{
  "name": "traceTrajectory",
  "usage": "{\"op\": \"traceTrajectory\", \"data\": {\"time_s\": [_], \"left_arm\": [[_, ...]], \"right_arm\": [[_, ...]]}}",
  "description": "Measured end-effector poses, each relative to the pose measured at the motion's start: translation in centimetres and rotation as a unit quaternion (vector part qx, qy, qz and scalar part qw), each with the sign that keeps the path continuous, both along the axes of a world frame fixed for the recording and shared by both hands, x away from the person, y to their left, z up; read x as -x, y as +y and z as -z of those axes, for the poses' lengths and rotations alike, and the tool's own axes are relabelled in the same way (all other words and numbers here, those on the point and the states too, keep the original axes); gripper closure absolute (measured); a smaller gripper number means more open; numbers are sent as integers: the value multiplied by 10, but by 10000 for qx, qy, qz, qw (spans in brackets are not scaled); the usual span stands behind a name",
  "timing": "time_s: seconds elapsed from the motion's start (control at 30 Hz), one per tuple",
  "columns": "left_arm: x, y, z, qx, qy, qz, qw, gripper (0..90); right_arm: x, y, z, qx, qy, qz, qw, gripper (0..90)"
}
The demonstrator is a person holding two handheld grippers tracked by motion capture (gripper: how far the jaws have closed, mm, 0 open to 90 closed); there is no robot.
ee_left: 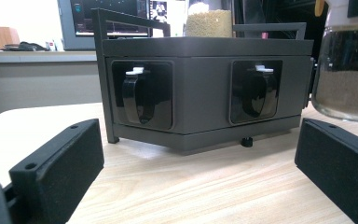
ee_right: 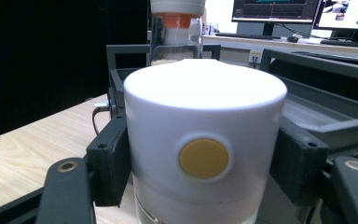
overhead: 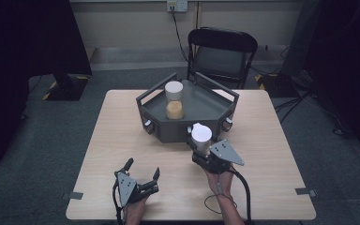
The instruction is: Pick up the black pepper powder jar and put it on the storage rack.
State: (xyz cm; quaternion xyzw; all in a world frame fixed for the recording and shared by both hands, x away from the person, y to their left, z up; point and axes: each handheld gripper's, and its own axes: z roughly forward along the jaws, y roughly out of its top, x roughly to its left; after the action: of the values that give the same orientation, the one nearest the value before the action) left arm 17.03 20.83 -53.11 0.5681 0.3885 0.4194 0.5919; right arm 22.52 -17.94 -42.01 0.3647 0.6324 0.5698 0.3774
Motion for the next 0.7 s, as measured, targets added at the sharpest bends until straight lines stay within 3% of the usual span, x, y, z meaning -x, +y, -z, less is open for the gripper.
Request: {"op": "traceTrajectory", "data": {"time_s": [0.27, 0.7], "left_arm": [[0, 0, 0, 2, -1, 0, 10000, 6], [0, 0, 0, 1, 2, 0, 10000, 7]], "right_arm": [[-6, -3, -16, -68, 33, -71, 9999, 301], [-16, -2, -43, 123, -145, -139, 9997, 301]]}}
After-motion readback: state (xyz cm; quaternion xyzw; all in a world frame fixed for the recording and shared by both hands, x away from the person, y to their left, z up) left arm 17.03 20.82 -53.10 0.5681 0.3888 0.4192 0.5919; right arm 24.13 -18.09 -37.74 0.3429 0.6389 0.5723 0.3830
